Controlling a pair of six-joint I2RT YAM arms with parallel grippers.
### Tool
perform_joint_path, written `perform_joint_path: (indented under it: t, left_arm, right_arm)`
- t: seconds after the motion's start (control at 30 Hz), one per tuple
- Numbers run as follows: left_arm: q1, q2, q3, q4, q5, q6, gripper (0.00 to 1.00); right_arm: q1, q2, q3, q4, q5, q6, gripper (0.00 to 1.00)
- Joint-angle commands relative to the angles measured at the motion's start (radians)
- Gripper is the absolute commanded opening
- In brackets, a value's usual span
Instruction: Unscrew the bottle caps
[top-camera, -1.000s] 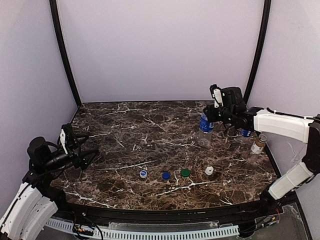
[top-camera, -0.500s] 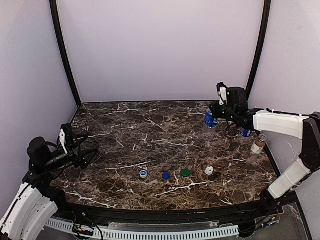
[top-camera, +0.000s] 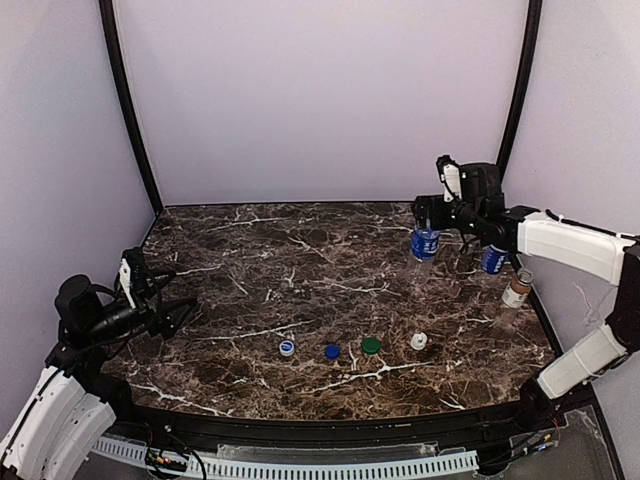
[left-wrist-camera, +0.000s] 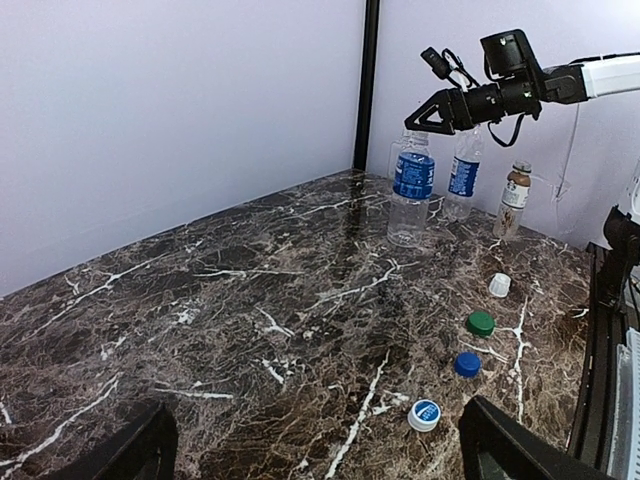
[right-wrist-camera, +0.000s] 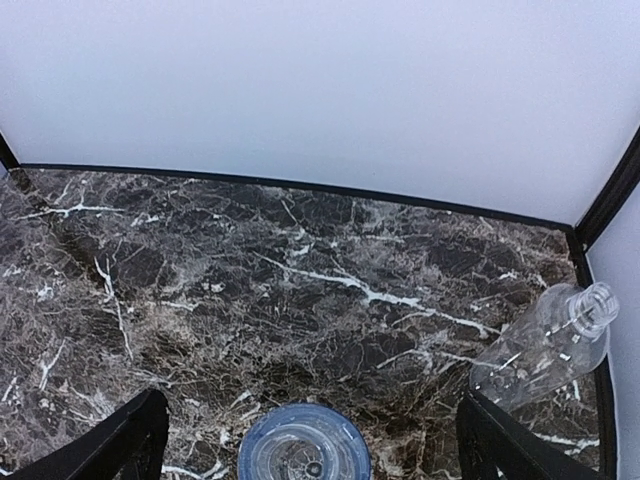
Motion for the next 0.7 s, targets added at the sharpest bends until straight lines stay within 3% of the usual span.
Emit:
perform_joint_path:
  t: [0.0,0.2,0.47,0.67]
  left_arm:
    - [0.007,-0.013,-0.014,0.009,-0.006,-0.008,0.99]
    - [0.013,-0.023,-0.013,-0.006,-0.131,-0.008,0.99]
    - [0.031,-0.023,-0.01,-0.053,-0.501,0.058,0.99]
    - [0.064,-0.031,-0.015,-0.069,-0.56,0.06,0.99]
  right_arm:
    - [-0.002,-0.072,0.077,-0.1,0.023,-0.035,0.98]
    - [-0.045,-0.197,0.084,-0.292,0.105,0.007,0.99]
    - [-0.224,-0.492,-0.072,-0.523,0.103,0.121,0.99]
    - [-0.328,-0.574,-0.126,-0.627,0.063,0.163,0.99]
